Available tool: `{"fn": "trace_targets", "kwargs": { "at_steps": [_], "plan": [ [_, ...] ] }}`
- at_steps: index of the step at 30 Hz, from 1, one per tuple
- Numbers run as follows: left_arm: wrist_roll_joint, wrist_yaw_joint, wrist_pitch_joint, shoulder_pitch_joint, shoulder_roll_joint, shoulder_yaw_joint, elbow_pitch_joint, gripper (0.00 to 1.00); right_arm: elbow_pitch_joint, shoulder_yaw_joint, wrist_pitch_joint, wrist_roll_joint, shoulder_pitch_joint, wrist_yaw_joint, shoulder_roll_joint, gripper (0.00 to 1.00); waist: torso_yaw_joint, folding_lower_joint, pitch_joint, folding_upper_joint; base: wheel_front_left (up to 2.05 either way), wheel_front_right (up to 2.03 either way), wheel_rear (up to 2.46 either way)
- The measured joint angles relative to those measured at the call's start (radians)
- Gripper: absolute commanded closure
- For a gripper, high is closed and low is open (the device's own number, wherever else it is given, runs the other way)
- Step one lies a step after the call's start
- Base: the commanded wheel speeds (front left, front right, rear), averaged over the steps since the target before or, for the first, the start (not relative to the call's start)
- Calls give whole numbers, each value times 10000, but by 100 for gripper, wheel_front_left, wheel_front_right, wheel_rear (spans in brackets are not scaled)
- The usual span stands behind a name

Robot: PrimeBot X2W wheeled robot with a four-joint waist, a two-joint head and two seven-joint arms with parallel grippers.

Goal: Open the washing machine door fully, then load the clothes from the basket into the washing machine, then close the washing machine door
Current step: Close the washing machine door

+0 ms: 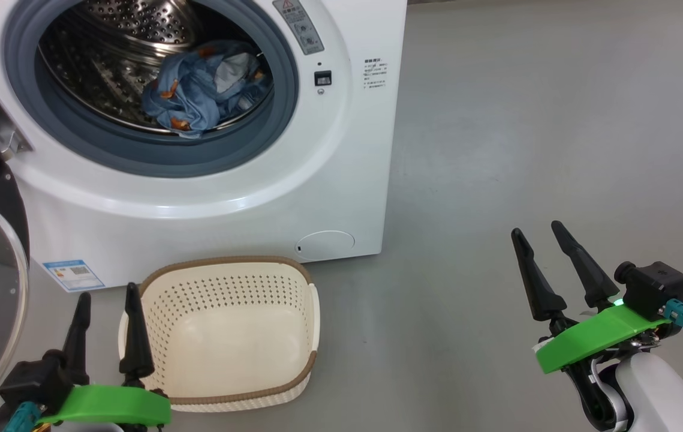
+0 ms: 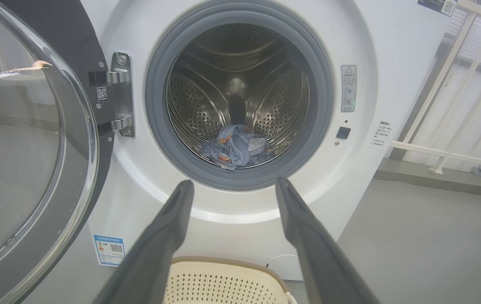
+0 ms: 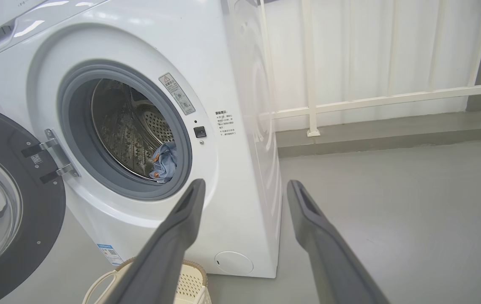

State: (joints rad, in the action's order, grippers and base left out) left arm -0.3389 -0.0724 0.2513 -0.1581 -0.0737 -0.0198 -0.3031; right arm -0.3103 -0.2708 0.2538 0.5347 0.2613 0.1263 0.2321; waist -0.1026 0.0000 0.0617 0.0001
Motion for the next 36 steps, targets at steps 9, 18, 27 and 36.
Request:
{"fn": "trace_targets", "kwargs": {
  "at_steps": [9, 18, 27, 36],
  "plan": [
    [48, 2, 0, 2, 15, -10, 0, 0, -6, -31, 0, 0, -7, 0, 0, 0, 26, 0, -14, 0, 0, 0, 0],
    [123, 105, 0, 6, 35, -19, -81, 0, -52, -42, 0, 0, -55, 0, 4, 0, 224, 0, -90, 0, 0, 0, 0],
    [251, 303, 42, 61, 81, -115, -69, 0, -58, -79, 0, 0, -63, 0, 13, 0, 798, 0, -166, 0, 0, 0, 0],
    [418, 477, 42, 266, 136, -153, -6, 0, -88, -146, 0, 0, -69, 0, 17, 0, 1729, 0, -238, 0, 0, 0, 0]
  ]
}}
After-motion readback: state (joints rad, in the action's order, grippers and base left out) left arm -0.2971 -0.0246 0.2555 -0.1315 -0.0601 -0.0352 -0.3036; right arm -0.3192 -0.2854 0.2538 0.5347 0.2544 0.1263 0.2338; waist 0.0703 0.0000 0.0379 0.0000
